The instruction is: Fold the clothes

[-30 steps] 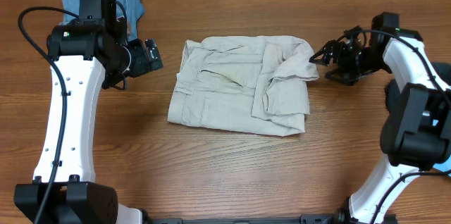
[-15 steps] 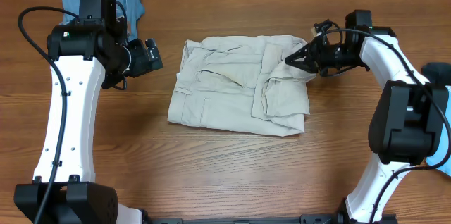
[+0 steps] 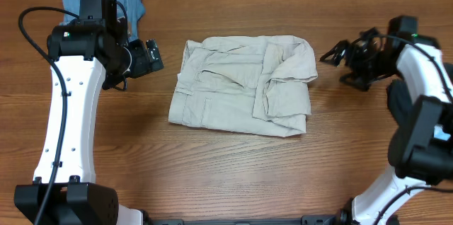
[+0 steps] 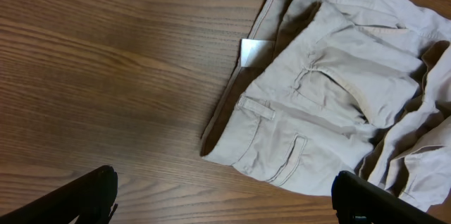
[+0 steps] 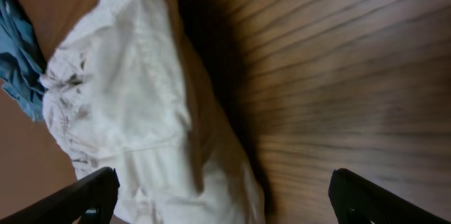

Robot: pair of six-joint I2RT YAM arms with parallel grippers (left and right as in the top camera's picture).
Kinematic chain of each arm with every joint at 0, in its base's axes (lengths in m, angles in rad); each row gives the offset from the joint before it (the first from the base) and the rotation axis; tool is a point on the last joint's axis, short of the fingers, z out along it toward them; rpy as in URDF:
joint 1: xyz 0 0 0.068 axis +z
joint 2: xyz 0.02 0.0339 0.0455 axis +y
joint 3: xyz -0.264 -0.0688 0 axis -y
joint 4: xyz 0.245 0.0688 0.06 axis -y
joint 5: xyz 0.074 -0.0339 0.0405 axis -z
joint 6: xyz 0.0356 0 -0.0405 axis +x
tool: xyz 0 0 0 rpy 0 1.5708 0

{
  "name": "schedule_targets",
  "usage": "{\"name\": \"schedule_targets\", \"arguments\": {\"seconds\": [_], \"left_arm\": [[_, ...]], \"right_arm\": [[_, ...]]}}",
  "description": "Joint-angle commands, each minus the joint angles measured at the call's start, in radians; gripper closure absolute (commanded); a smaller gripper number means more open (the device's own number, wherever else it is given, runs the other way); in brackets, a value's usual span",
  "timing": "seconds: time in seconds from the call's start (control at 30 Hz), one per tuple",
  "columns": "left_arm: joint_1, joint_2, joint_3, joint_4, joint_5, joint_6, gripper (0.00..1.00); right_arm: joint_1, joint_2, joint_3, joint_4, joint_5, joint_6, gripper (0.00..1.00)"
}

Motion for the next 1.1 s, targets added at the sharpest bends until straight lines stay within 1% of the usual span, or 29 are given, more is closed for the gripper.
{"name": "schedule_targets", "arguments": {"seconds": [0.0, 0.07, 0.13, 0.2, 0.23, 0.27, 0.3, 0.43, 0.47, 0.53, 0.57, 1.07], "left_arm": [[0.002, 0.008, -0.003, -0.004, 0.005, 0.014, 0.0], [0.002, 0.008, -0.003, -0.008, 0.005, 0.014, 0.0], [0.002, 0.008, -0.003, -0.008, 0.005, 0.014, 0.0], [0.002, 0.008, -0.003, -0.007, 0.005, 0.014, 0.0], [0.002, 0.008, -0.003, -0.008, 0.005, 0.014, 0.0], [0.002, 0.008, -0.003, -0.008, 0.005, 0.014, 0.0], [0.002, 0.008, -0.003, -0.008, 0.005, 0.014, 0.0], [0.002, 0.008, -0.003, -0.007, 0.005, 0.014, 0.0], [0.002, 0.008, -0.003, -0.008, 0.005, 0.014, 0.0], [0.002, 0.008, -0.003, -0.008, 0.005, 0.014, 0.0], [0.002, 0.008, -0.003, -0.007, 0.005, 0.014, 0.0], [0.002, 0.008, -0.003, -0.006, 0.004, 0.014, 0.0]], "right_arm": [[0.067, 0.062, -0.058, 0.074, -0.124, -0.009, 0.02], [0.116, 0.077, -0.06, 0.1, -0.129, -0.009, 0.04], [0.169, 0.077, -0.06, 0.129, -0.129, -0.005, 0.14], [0.201, 0.077, -0.06, 0.144, -0.128, -0.005, 0.31], [0.211, 0.077, -0.06, 0.15, -0.119, -0.002, 0.47], [0.212, 0.077, -0.059, 0.151, -0.102, -0.001, 0.59], [0.211, 0.077, -0.059, 0.149, -0.081, -0.001, 0.62], [0.21, 0.072, -0.019, 0.096, 0.004, -0.001, 0.62], [0.21, 0.068, 0.005, 0.068, 0.04, -0.002, 0.61], [0.21, 0.056, 0.05, 0.012, 0.132, -0.002, 0.55], [0.21, 0.049, 0.072, -0.016, 0.155, -0.002, 0.55], [0.21, -0.005, 0.119, -0.047, 0.198, -0.001, 0.55]]}}
